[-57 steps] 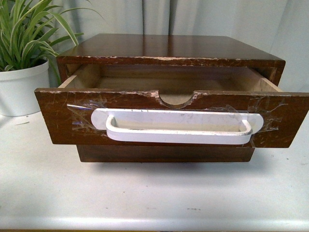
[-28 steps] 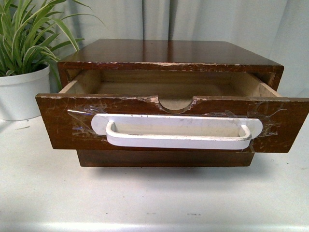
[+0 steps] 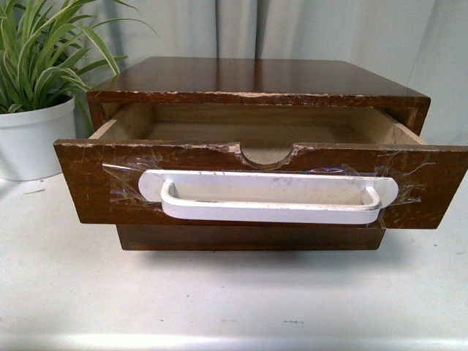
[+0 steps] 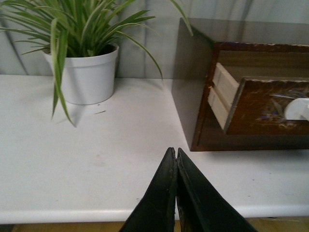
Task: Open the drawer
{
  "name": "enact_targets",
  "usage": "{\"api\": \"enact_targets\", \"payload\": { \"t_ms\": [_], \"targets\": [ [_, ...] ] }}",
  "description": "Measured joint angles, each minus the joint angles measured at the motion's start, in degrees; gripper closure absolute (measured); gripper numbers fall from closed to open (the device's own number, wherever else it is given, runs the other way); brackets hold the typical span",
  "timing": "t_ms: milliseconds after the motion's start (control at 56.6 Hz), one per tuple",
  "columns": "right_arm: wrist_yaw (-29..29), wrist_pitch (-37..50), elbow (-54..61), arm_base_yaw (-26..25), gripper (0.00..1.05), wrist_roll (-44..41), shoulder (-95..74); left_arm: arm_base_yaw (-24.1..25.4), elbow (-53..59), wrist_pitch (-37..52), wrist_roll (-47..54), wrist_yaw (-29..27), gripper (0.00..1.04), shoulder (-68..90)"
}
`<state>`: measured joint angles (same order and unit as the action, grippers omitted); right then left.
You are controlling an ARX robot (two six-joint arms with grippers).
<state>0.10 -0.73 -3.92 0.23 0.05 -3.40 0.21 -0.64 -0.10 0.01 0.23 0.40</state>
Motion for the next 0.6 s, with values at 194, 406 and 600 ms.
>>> {"api": "enact_targets", "payload": {
  "t_ms": [194, 406, 600],
  "targets": [
    [0.0, 0.15, 1.25, -0.04, 1.03, 0.0, 1.01, -0.07, 0.02, 0.0, -0.07, -0.22, 1.01, -0.22],
    [0.0, 0.52, 3.5, -0.09, 1.03, -0.02, 3.15, -0.07, 0.02, 0.0, -0.07, -0.2, 1.01, -0.22],
    [0.0, 0.52, 3.5, -0.09, 1.03, -0.04, 3.17, -0.07, 0.02, 0.0, -0.11, -0.22, 0.97, -0.22]
  ]
}}
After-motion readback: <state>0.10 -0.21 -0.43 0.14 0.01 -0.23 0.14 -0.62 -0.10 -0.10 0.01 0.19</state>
